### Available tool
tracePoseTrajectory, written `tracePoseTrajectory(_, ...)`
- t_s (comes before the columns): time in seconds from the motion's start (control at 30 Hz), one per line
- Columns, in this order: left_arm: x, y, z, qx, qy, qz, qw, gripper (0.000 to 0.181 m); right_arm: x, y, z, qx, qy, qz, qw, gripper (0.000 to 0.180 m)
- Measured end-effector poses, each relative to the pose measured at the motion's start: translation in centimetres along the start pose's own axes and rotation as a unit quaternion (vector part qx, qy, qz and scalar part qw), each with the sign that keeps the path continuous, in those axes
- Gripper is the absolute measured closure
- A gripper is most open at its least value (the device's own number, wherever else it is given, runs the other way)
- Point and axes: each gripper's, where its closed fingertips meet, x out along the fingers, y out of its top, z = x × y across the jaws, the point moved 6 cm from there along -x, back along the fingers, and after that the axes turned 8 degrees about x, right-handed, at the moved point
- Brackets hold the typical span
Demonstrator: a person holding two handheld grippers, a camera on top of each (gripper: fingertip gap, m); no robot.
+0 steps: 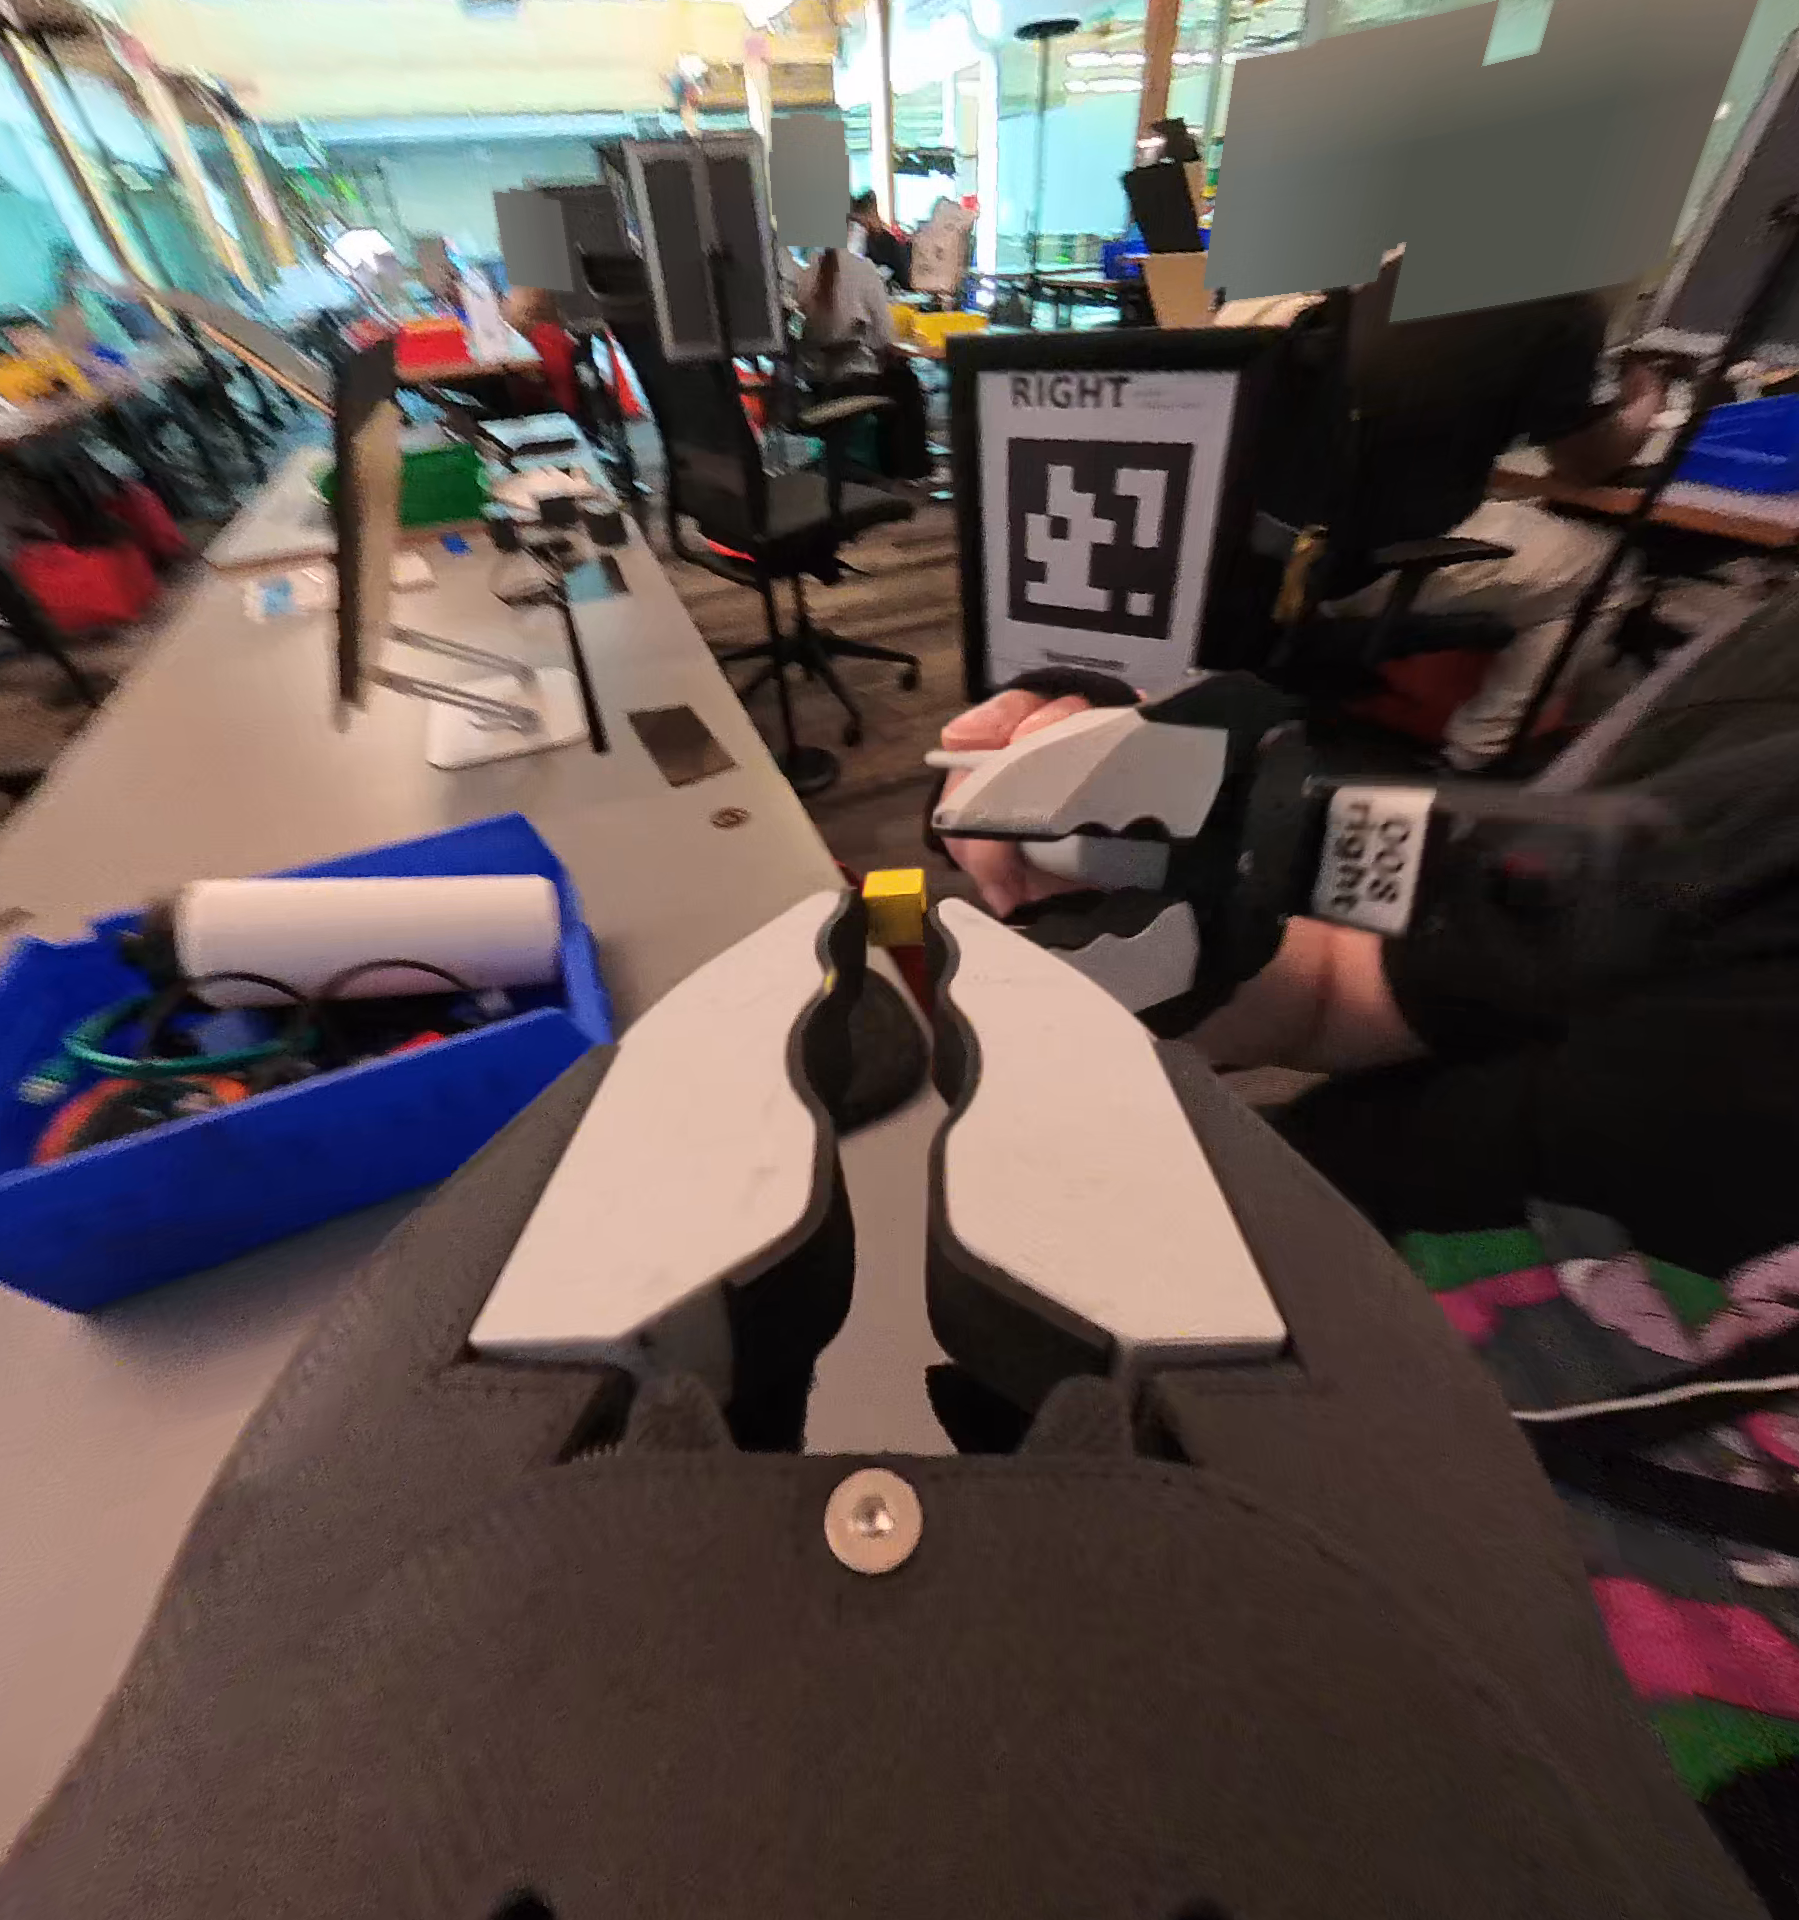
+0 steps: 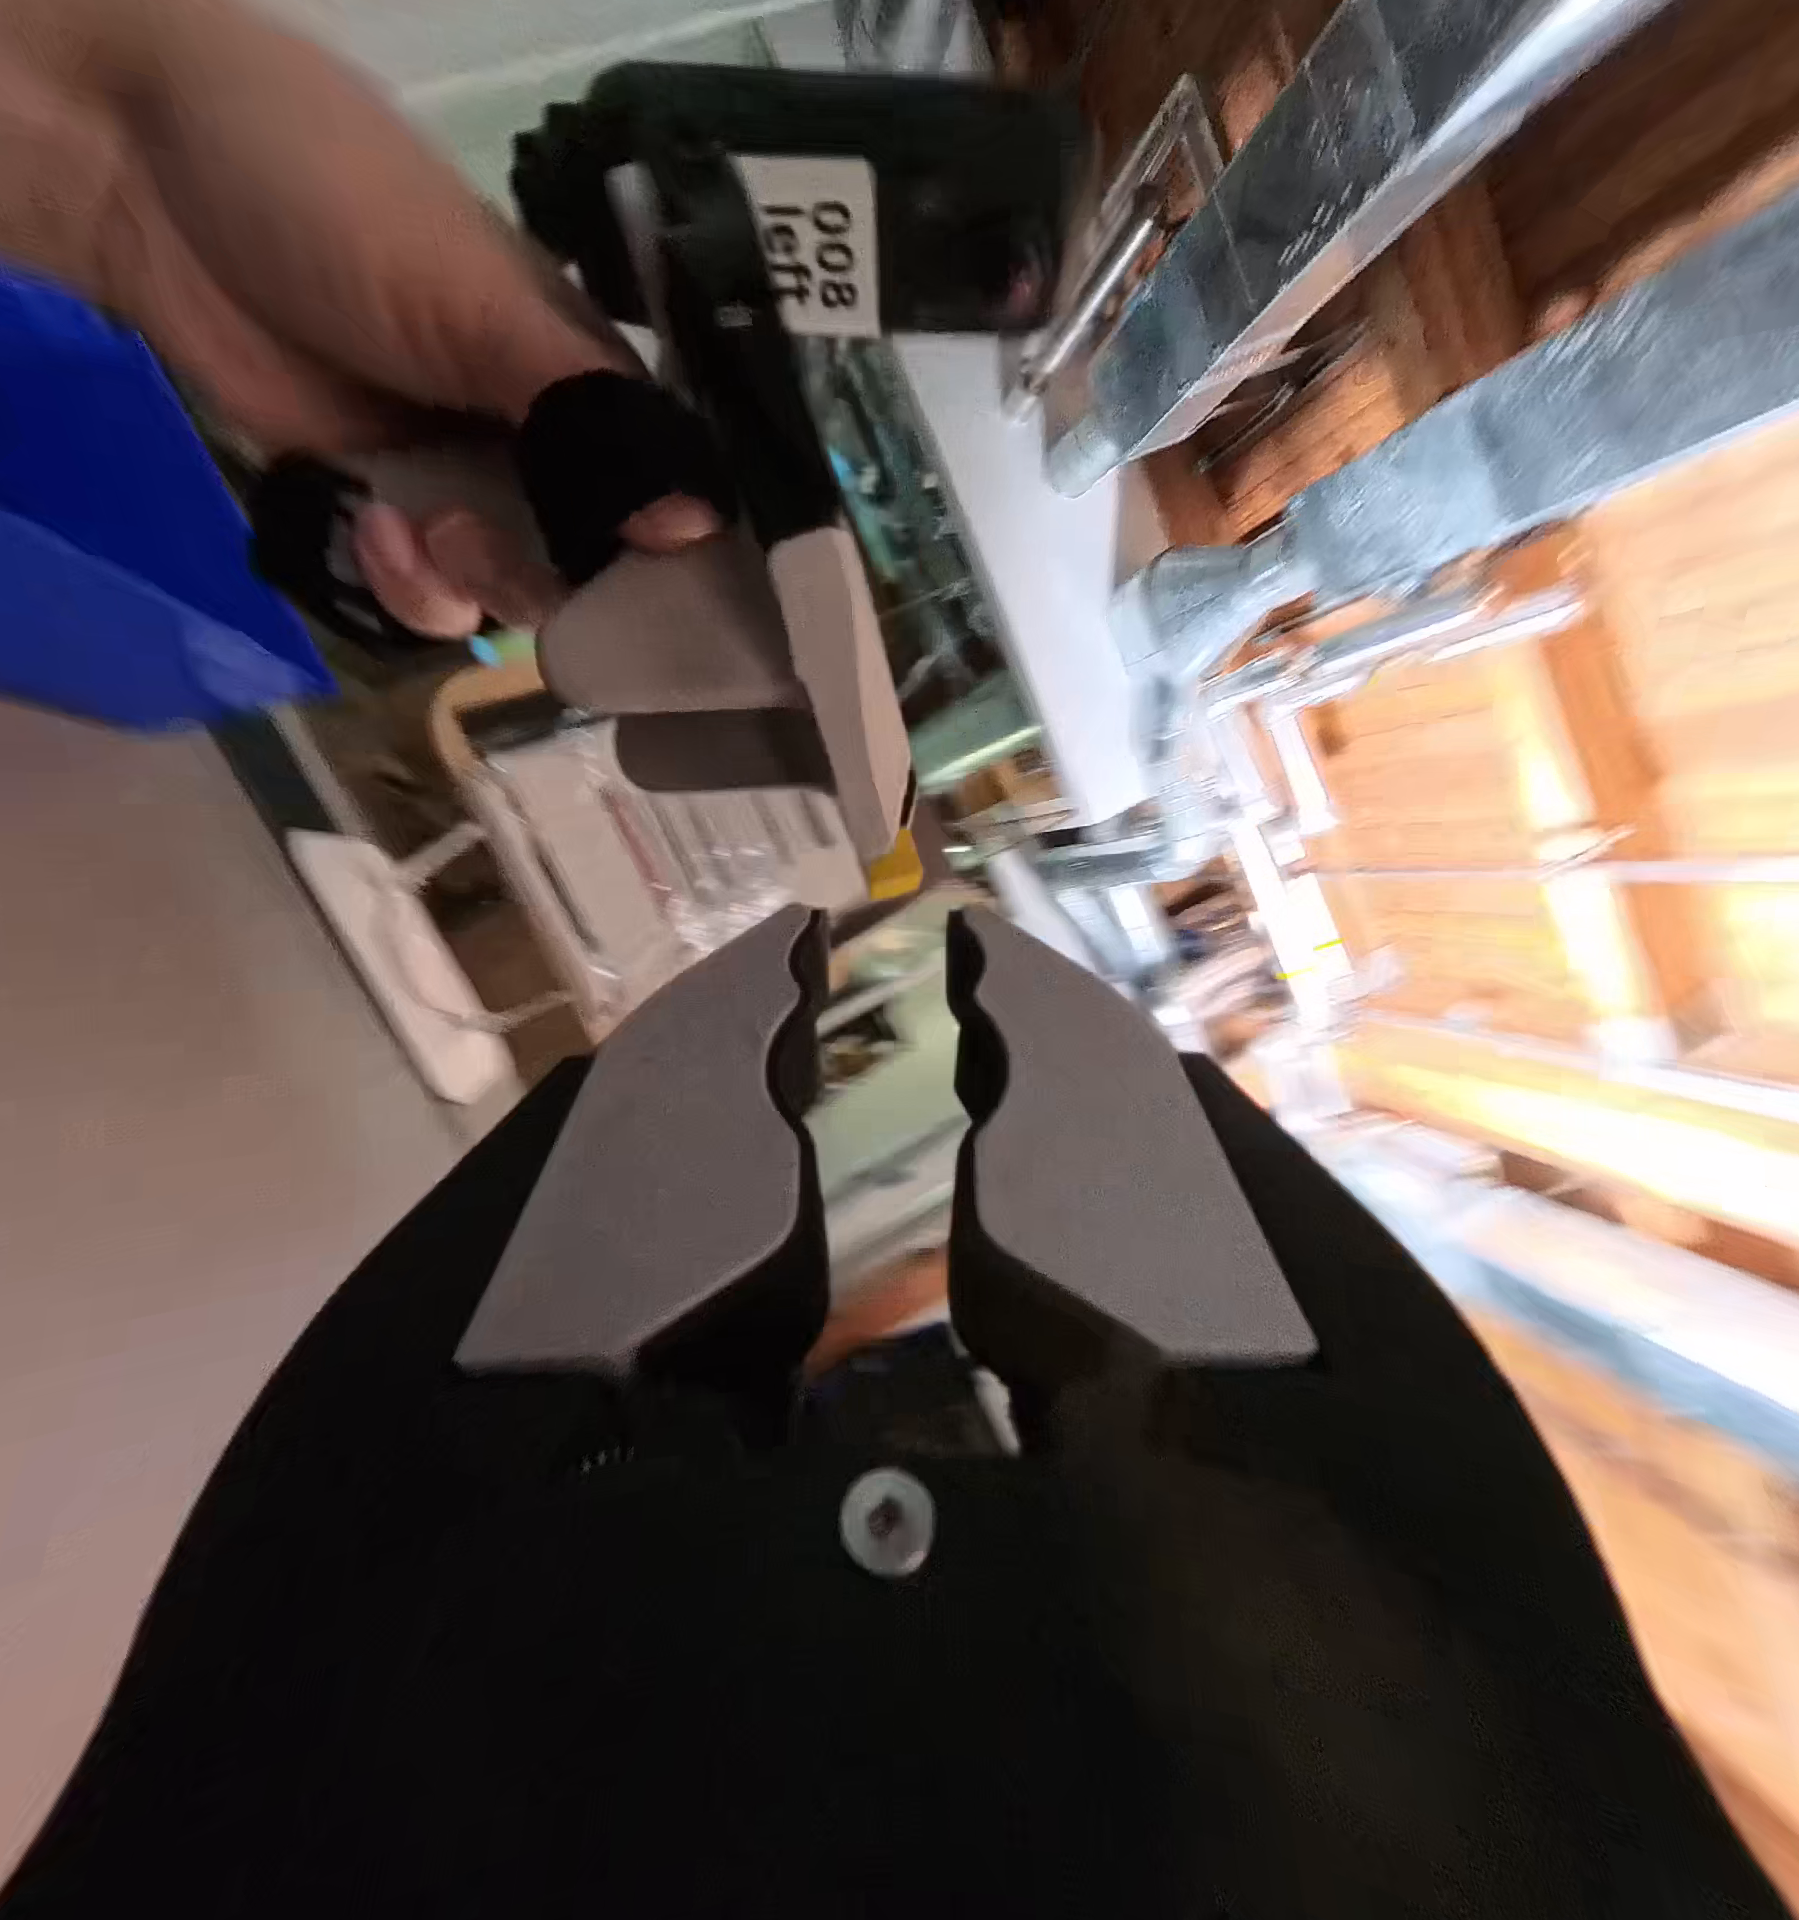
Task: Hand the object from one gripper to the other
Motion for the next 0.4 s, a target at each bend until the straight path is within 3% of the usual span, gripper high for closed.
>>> tracePoseTrajectory(0.07, -0.4, 0.3, -0.2, 0.073, 0.049, 0.000, 0.996, 0.171, 0.3, -0.6, 0.5, 0.171, 0.071, -0.013, 0.983, 0.153)
tracePoseTrajectory(0.1, -0.6, 0.4, -0.1, 0.119, 0.072, -0.002, 0.990, 0.171, 0.5, -0.9, 0.8, 0.280, 0.112, -0.021, 0.953, 0.149)
tracePoseTrajectory(0.2, -0.7, 0.5, 0.1, 0.242, 0.149, -0.014, 0.959, 0.171, 0.7, -1.3, 2.1, 0.568, 0.227, 0.004, 0.791, 0.136)
tracePoseTrajectory(0.27, -0.5, 0.4, 0.4, 0.286, 0.172, -0.021, 0.942, 0.171, 0.7, -1.6, 3.0, 0.671, 0.267, 0.034, 0.690, 0.137)
tracePoseTrajectory(0.4, 0.6, -0.1, 1.8, 0.335, 0.139, -0.023, 0.932, 0.171, 1.2, -3.8, 3.0, 0.765, 0.273, 0.012, 0.583, 0.143)
